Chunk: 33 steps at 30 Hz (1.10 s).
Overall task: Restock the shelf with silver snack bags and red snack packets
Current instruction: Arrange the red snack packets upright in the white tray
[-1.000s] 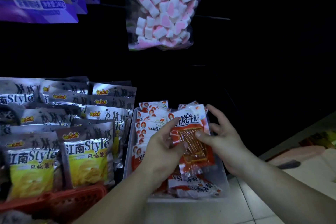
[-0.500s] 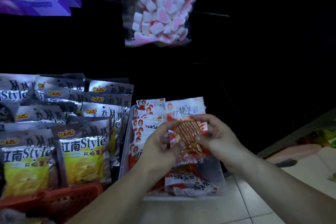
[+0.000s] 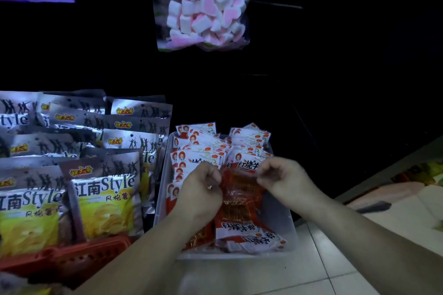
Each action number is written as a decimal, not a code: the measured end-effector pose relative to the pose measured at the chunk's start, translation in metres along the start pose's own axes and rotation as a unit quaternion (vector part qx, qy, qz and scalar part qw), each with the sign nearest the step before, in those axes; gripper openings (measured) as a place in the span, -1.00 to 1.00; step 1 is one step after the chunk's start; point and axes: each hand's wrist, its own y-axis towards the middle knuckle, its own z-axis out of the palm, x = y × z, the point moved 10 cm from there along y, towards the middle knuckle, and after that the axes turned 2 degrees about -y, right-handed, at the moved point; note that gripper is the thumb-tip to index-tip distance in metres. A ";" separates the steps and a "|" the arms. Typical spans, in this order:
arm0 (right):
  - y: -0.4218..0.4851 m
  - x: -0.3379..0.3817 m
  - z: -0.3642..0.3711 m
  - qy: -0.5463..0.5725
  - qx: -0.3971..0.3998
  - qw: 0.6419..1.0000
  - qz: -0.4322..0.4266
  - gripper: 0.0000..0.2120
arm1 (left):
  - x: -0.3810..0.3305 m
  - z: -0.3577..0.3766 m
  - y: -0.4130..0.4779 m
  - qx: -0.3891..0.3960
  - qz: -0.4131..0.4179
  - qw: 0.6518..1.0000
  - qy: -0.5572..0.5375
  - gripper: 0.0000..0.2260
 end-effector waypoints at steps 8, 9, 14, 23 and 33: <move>-0.029 -0.041 0.043 -0.045 0.241 0.960 0.135 -0.52 | 0.024 0.031 -0.007 0.113 -0.043 0.986 0.119 -0.65; -0.030 -0.036 0.043 -0.030 0.261 0.953 0.152 -0.48 | 0.025 0.034 -0.008 0.129 -0.045 0.981 0.138 -0.68; 0.007 -0.015 0.004 -0.063 0.042 0.995 0.060 -0.76 | 0.030 0.059 -0.027 0.198 -0.080 0.969 0.127 -0.79; 0.036 -0.028 0.022 -0.331 0.037 0.943 0.023 -0.39 | 0.053 0.074 -0.022 0.209 -0.112 0.971 0.034 -0.73; 0.033 -0.021 0.010 -0.360 -0.052 0.932 -0.014 -0.87 | 0.039 0.055 -0.012 0.151 -0.075 0.985 0.028 -0.68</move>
